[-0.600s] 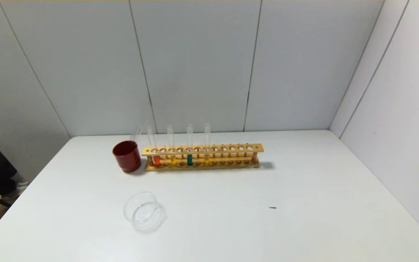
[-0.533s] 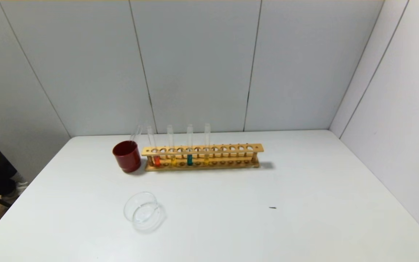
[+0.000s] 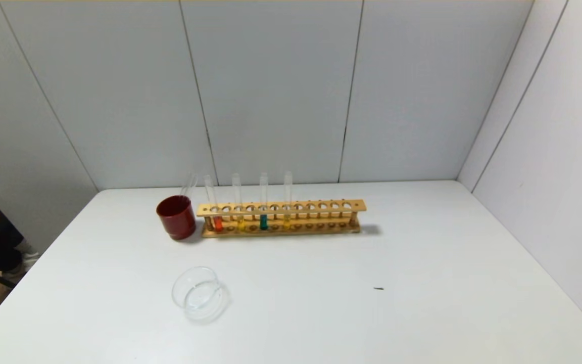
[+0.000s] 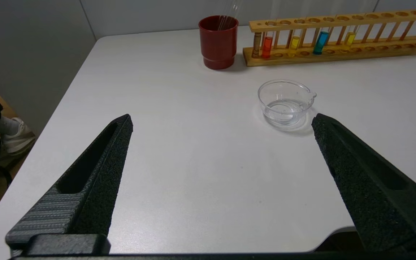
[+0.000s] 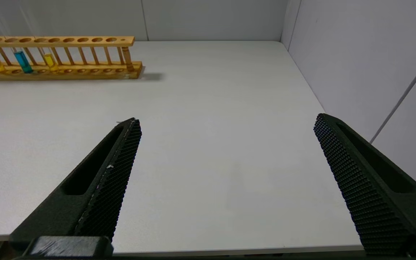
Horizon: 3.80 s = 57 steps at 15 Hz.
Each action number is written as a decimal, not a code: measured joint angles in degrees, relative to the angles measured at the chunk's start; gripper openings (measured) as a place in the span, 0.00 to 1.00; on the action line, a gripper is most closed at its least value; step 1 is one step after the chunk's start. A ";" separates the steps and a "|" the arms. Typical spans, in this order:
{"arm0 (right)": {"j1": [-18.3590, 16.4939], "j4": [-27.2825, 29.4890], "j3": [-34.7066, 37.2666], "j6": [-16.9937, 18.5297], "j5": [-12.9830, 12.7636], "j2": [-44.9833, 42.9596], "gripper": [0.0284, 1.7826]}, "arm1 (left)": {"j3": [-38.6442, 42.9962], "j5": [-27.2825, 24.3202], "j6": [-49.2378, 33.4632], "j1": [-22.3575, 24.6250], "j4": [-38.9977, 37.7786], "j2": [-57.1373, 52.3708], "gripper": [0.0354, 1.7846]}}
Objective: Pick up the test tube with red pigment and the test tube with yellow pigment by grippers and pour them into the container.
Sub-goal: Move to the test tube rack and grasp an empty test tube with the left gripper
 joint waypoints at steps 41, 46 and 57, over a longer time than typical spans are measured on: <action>0.02 0.02 0.00 0.00 -0.02 0.00 0.98 | -62.99 -4.96 -6.80 -12.34 -22.32 113.42 0.98; 0.00 0.00 0.00 0.00 -0.02 0.00 0.98 | -67.63 -4.41 -6.96 -12.65 -22.28 118.19 0.98; 0.02 0.00 0.00 0.00 0.00 0.00 0.98 | -70.86 -1.51 -6.80 -13.51 -22.37 122.15 0.56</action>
